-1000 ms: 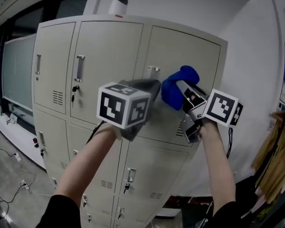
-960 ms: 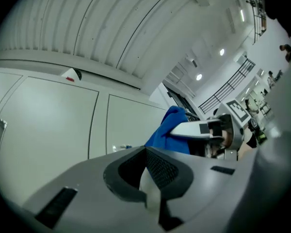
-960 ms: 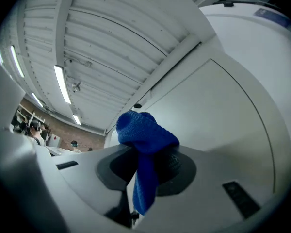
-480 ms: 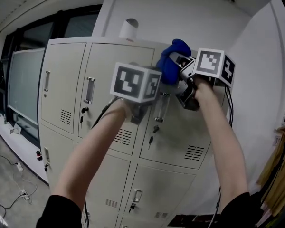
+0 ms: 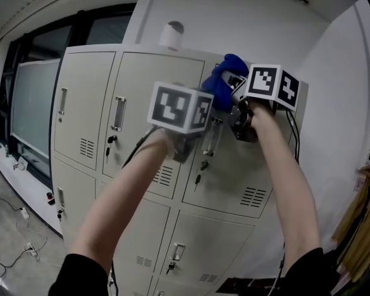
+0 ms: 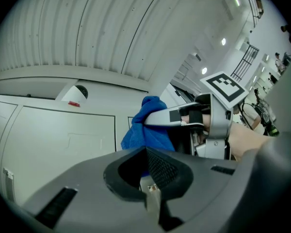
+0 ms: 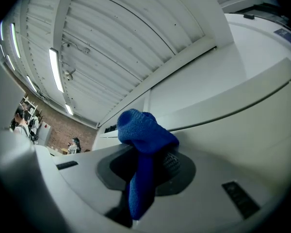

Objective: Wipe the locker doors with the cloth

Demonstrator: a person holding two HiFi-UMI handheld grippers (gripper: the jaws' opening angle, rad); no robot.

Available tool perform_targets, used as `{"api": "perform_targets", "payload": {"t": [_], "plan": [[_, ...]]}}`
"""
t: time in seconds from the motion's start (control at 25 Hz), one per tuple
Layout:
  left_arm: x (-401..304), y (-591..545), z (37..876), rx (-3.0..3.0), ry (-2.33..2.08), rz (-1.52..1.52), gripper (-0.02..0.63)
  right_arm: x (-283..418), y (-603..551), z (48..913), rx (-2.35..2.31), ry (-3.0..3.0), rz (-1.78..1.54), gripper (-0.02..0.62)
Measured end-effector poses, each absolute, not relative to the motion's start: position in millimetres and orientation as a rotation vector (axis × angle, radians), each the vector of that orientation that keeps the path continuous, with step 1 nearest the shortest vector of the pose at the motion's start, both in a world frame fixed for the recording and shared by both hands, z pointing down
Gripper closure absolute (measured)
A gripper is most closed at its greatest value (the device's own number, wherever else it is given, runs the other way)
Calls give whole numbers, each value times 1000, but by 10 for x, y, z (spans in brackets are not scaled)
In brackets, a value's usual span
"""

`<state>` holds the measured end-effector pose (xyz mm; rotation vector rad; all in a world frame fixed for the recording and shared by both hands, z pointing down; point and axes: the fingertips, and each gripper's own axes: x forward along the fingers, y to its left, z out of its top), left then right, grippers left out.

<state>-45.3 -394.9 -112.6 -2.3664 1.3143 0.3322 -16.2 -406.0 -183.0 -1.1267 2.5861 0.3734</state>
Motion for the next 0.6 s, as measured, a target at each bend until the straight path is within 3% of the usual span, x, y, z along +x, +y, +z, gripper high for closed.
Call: {"api": "perform_targets", "payload": {"t": [0.6], "plan": [[316,-3990,-961,-2468,1150,322,597,995,-4012,-1725,-1296,2486,369,517]]}}
